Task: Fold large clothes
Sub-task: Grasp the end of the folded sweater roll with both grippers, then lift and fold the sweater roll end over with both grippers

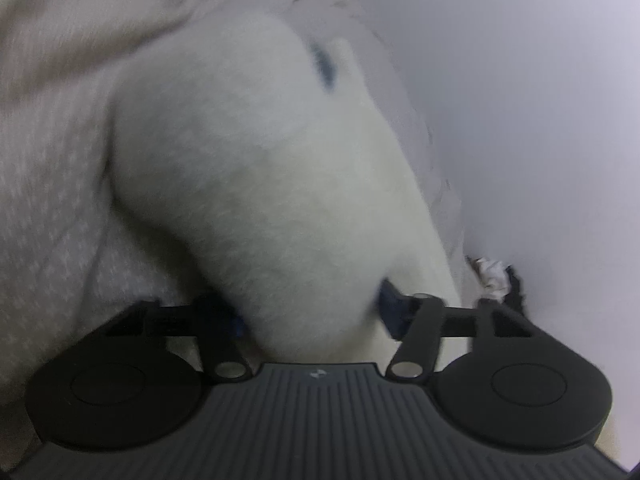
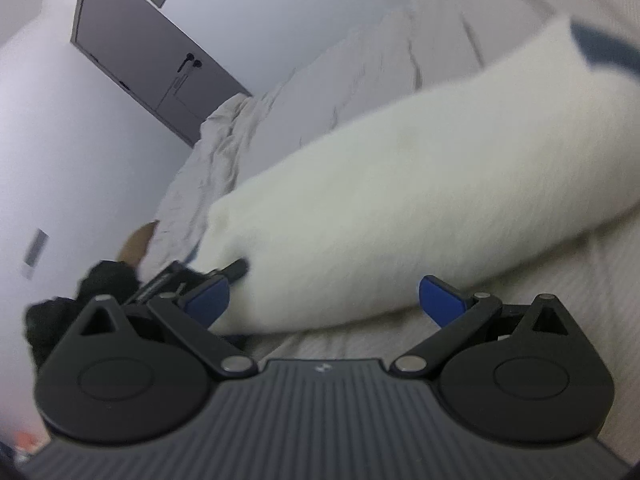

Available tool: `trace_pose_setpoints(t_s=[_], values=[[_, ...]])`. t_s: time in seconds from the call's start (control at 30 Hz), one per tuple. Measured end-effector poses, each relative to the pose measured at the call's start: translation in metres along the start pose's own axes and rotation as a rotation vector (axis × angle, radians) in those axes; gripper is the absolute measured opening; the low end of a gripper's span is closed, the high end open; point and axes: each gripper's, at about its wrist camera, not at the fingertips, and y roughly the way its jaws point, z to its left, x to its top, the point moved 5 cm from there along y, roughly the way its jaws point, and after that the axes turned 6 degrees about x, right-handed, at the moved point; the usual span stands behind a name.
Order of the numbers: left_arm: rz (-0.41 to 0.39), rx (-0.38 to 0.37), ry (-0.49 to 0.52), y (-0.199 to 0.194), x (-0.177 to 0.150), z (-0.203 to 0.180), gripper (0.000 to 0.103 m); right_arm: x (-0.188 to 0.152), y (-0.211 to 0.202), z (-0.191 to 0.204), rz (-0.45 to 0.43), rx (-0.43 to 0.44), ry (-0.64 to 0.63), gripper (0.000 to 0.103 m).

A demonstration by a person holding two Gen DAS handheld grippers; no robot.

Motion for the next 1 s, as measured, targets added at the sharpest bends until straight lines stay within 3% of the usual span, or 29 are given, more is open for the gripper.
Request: trace_pose_setpoints(t_s=[0.1,0.3,0.43,0.53,0.63,0.7,0.8,0.87,0.93,1.0], values=[[-0.068,0.021,0.095,-0.008,-0.002,-0.017,0.049,-0.009,0.007,-0.006,0.021,0.045,0.083,0.103],[-0.081,-0.001,0.091,-0.014,0.001,-0.018,0.045,-0.016,0.028,-0.028,0.032,0.114,0.277,0.103],[-0.084,-0.016,0.076,-0.022,0.001,-0.013,0.045,0.003,0.033,-0.049,-0.071,0.088,0.315,0.103],[-0.076,-0.030,0.054,-0.025,-0.002,-0.006,0.045,0.018,0.025,-0.070,-0.177,0.011,0.360,0.102],[-0.058,-0.044,0.032,-0.022,0.002,-0.004,0.045,0.026,0.012,-0.085,-0.257,0.006,0.427,0.102],[-0.041,-0.059,0.001,-0.018,0.006,0.002,0.048,0.029,0.006,-0.090,-0.282,0.031,0.475,0.102],[-0.001,-0.089,-0.082,-0.006,0.010,0.017,0.061,0.029,0.002,-0.091,-0.299,0.056,0.504,0.100],[0.036,-0.113,-0.141,0.003,0.011,0.026,0.072,0.029,0.003,-0.090,-0.292,0.029,0.478,0.094],[0.061,-0.133,-0.188,0.011,0.010,0.034,0.076,0.031,0.001,-0.093,-0.270,-0.016,0.447,0.080],[0.060,-0.143,-0.178,0.015,0.012,0.034,0.076,0.030,0.005,-0.096,-0.256,-0.043,0.430,0.078]])
